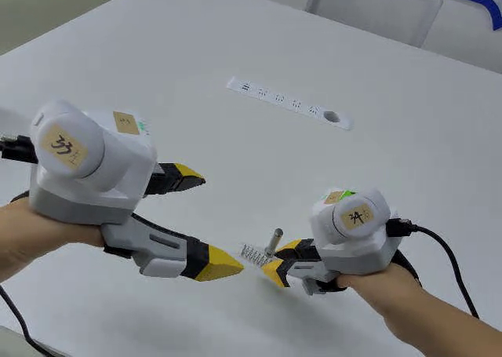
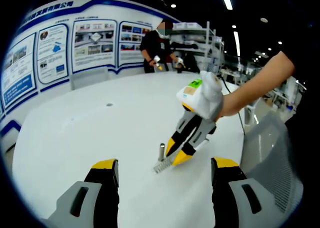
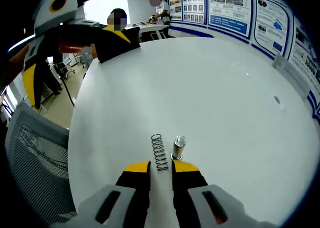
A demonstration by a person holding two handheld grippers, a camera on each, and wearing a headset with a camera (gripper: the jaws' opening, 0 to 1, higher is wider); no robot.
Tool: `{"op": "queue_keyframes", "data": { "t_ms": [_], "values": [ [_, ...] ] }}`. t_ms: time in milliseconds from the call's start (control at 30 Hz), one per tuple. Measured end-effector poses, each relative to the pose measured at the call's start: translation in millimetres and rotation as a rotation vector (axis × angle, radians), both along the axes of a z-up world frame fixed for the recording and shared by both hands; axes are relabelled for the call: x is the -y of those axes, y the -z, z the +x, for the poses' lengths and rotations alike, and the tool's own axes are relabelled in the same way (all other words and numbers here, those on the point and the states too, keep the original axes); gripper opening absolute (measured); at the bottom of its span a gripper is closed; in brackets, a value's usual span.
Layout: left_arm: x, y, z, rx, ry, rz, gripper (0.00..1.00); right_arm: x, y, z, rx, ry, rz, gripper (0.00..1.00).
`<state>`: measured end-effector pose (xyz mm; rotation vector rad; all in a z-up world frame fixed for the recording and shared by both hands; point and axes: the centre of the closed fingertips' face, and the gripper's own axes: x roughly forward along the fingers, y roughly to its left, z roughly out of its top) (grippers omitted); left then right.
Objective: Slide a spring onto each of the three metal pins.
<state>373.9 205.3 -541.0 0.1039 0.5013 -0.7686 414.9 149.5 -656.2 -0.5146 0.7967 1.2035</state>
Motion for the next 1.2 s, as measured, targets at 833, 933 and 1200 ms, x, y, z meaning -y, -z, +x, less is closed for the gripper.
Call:
{"op": "queue_keyframes", "data": {
  "t_ms": [833,933,1200],
  "values": [
    [5.3,6.3,-3.5,-0.026,0.025,0.023,0.75,2.6,6.5,-10.2,-0.021,-0.051,-0.022,0.11],
    [8.8,10.4,-5.2,-0.03,0.041,0.035,0.71,2.5,-5.5,-13.8,-0.015,-0.058,0.002,0.1],
    [24.7,21.0,-8.9,-0.044,0.106,0.059,0.64,16.0,-33.5,-27.0,0.084,-0.185,-0.022,0.1]
  ]
}}
